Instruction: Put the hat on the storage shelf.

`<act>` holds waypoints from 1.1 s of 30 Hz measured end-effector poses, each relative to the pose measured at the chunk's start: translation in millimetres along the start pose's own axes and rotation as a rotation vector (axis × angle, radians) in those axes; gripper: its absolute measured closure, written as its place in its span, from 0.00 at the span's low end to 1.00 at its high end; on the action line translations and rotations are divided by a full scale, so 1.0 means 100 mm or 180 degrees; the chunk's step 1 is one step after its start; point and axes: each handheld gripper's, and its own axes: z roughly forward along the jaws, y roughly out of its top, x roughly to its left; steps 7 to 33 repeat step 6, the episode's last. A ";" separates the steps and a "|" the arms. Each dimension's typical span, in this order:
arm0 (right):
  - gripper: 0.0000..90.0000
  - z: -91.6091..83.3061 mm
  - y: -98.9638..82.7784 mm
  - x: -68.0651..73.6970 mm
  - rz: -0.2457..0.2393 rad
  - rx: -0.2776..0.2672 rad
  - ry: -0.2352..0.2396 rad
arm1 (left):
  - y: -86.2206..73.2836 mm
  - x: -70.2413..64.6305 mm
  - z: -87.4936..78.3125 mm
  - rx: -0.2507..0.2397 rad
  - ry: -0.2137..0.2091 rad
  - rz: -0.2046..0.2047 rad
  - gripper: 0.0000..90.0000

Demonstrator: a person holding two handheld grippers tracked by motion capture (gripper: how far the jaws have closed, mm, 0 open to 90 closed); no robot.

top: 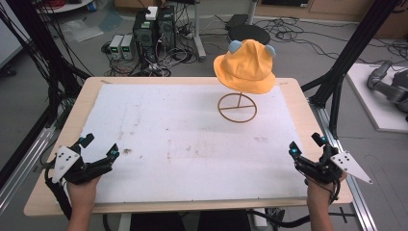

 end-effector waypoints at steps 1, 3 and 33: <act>0.13 0.00 0.00 0.00 -0.0006 0.0001 0.0001 | 0.00 0.00 0.00 -0.0002 0.0000 -0.0001 0.12; 0.13 0.00 0.00 0.01 -0.0004 -0.0002 0.0006 | 0.00 0.00 0.00 -0.0003 -0.0001 -0.0002 0.12; 0.13 0.00 0.00 0.01 -0.0007 -0.0001 0.0008 | 0.00 0.00 0.00 0.0001 0.0001 0.0002 0.12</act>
